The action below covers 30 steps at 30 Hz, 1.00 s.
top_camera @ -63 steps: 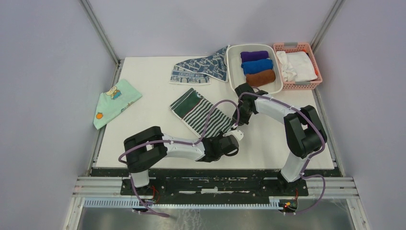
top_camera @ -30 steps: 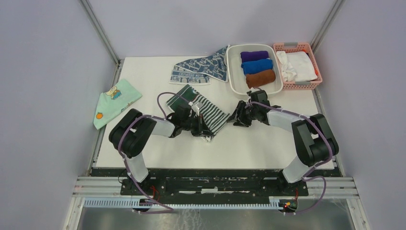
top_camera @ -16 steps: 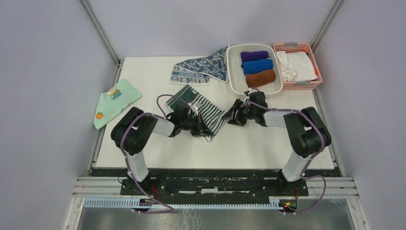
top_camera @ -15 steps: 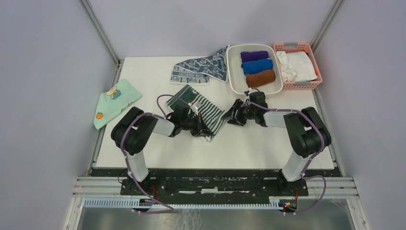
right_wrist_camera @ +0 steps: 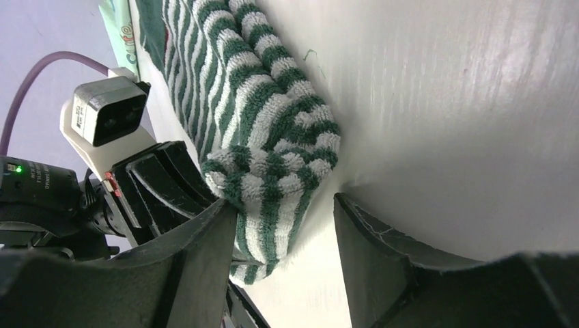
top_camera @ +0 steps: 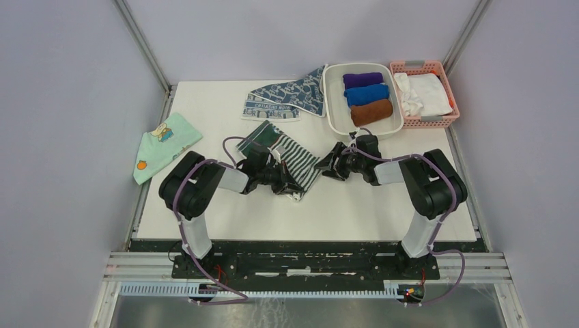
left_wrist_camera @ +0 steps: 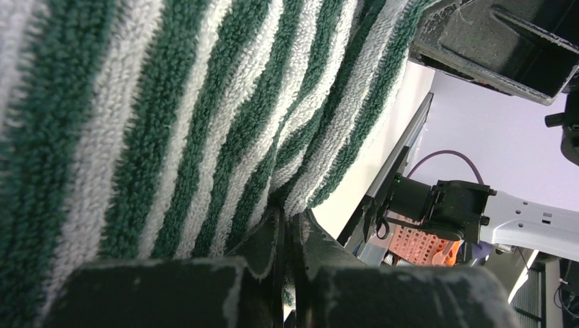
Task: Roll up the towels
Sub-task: Roll the towel at the center of the board.
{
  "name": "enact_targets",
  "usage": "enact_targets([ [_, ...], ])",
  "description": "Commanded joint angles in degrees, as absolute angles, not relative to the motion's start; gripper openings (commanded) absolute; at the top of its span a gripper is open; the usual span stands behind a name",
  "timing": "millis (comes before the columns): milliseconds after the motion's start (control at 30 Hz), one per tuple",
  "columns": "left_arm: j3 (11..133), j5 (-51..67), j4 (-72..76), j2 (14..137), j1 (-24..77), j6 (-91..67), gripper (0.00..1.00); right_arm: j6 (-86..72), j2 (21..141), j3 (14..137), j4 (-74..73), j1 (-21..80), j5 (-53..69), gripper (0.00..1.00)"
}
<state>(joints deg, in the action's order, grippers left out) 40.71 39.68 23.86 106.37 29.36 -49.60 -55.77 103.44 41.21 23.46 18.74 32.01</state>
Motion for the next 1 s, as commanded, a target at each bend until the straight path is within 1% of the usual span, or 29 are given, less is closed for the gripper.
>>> enact_targets([
  [0, 42.39, 39.02, 21.17, 108.18, 28.74, -51.05, 0.03, -58.18, 105.17, 40.57, 31.48, 18.91, 31.43, 0.63],
  [267, 43.05, 38.76, 19.75, 108.75, 28.74, -50.76, 0.03, -60.72, 106.29, 39.85, 37.91, 18.85, 32.23, 0.67],
  [500, 43.58, 39.12, 19.09, 108.55, 28.75, -50.79, 0.03, -61.61, 107.57, 39.87, 36.26, 18.9, 28.4, 0.64],
  [600, 43.47, 39.11, 18.66, 108.46, 28.74, -50.63, 0.03, -60.86, 108.7, 40.79, 33.17, 18.9, 26.78, 0.61],
  [733, 42.79, 38.96, 18.63, 108.31, 28.78, -50.69, 0.03, -56.47, 108.79, 43.43, 22.41, 18.99, 22.77, 0.53],
  [867, 41.81, 38.33, 17.86, 107.37, 28.74, -50.54, 0.06, -52.44, 107.23, 47.14, 9.02, 19.68, 17.79, 0.4],
  [900, 41.53, 38.21, 17.6, 106.99, 28.74, -50.46, 0.08, -51.75, 106.84, 48.53, 5.88, 20.01, 16.39, 0.36],
  [967, 40.8, 37.78, 16.77, 106.06, 28.73, -50.16, 0.12, -50.67, 105.65, 50.7, -0.17, 20.73, 13.68, 0.31],
])
